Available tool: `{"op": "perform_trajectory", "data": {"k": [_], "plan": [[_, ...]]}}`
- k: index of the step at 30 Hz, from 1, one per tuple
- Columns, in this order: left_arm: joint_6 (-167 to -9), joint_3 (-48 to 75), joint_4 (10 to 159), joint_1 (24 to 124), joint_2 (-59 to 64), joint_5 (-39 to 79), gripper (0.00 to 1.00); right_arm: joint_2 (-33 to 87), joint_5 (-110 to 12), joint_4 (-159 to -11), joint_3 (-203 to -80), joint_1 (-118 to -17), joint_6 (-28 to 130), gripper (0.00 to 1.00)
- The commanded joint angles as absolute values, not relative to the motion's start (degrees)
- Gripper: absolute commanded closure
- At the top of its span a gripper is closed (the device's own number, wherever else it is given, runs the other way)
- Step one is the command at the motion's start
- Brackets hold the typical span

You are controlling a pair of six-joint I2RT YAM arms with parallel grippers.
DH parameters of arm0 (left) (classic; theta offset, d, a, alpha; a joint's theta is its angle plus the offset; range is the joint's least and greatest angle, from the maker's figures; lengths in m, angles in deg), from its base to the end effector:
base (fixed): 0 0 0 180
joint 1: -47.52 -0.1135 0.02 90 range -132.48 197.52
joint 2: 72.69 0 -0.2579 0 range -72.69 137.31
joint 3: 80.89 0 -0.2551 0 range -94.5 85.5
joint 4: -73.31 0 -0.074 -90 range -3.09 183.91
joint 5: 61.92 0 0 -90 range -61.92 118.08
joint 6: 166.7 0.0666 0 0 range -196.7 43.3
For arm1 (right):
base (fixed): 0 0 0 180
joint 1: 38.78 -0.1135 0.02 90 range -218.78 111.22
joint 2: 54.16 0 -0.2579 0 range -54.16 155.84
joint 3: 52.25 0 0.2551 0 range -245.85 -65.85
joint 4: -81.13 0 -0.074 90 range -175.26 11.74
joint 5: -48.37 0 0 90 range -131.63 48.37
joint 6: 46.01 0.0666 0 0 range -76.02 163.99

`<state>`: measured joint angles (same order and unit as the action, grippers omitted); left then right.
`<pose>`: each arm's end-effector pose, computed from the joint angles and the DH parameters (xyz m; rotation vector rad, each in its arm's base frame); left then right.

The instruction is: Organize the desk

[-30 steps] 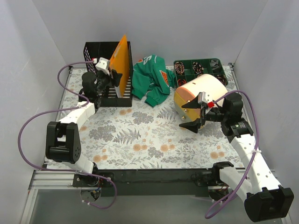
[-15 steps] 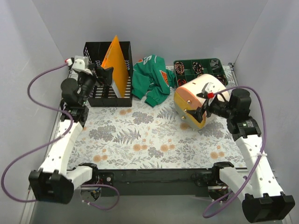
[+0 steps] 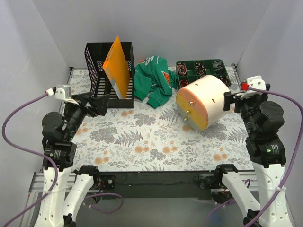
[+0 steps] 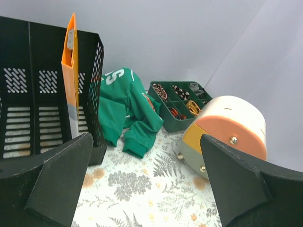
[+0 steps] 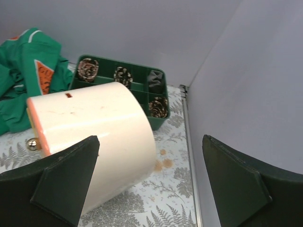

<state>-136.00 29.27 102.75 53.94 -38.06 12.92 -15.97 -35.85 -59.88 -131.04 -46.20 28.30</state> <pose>0.1509 -0.0345 0.4210 -0.4892 1.4996 -1.1111 0.1508 0.0129 0.4429 -0.2307 1.5287 -0.1922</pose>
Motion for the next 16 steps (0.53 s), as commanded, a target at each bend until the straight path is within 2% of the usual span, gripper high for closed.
{"op": "perform_trajectory", "data": {"k": [1,16], "plan": [[-136.6,28.3,112.0,53.6,-42.8,14.6,0.02,-17.0,-24.9,-59.6,-132.5,-44.2,32.5,0.02],[-137.6,26.4,113.4,53.6,-41.9,12.3,0.02,-18.8,-28.7,-58.1,-134.5,-41.3,30.2,0.02]]}}
